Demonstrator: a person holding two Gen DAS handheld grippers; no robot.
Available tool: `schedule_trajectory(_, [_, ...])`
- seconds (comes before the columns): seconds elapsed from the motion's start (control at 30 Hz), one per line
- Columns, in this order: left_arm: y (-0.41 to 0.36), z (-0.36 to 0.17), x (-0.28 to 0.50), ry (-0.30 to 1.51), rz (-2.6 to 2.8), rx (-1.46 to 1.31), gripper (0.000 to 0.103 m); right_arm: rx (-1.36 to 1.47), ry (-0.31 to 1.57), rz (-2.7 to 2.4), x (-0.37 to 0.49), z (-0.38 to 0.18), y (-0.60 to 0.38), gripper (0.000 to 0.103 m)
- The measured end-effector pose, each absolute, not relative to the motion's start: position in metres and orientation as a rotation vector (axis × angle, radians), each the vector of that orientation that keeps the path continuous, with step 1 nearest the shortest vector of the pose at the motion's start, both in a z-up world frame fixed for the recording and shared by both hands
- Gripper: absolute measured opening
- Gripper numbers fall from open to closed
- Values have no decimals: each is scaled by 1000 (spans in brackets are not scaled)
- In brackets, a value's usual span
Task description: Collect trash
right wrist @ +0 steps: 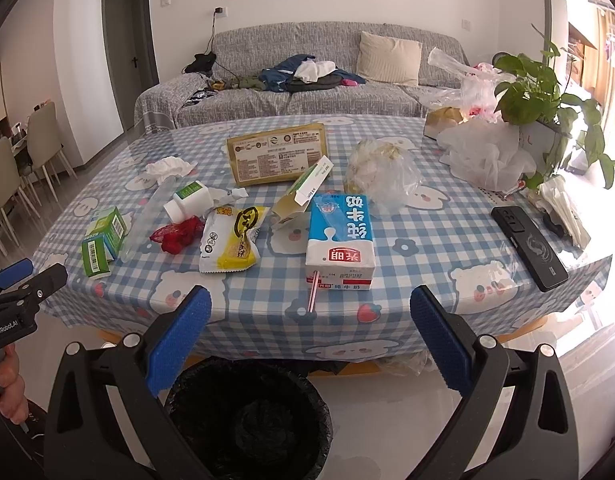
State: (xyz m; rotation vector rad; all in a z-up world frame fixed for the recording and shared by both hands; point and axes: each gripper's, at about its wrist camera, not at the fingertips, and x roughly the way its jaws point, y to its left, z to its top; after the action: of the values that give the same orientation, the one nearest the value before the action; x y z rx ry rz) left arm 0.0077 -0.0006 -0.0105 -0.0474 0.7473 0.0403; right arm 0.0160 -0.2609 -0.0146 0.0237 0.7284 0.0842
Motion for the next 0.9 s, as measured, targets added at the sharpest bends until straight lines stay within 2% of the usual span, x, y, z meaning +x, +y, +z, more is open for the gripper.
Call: schedule_trajectory(0.9, [-6, -13, 8, 761, 24, -41, 97, 28, 724, 56, 15, -13, -261, 95])
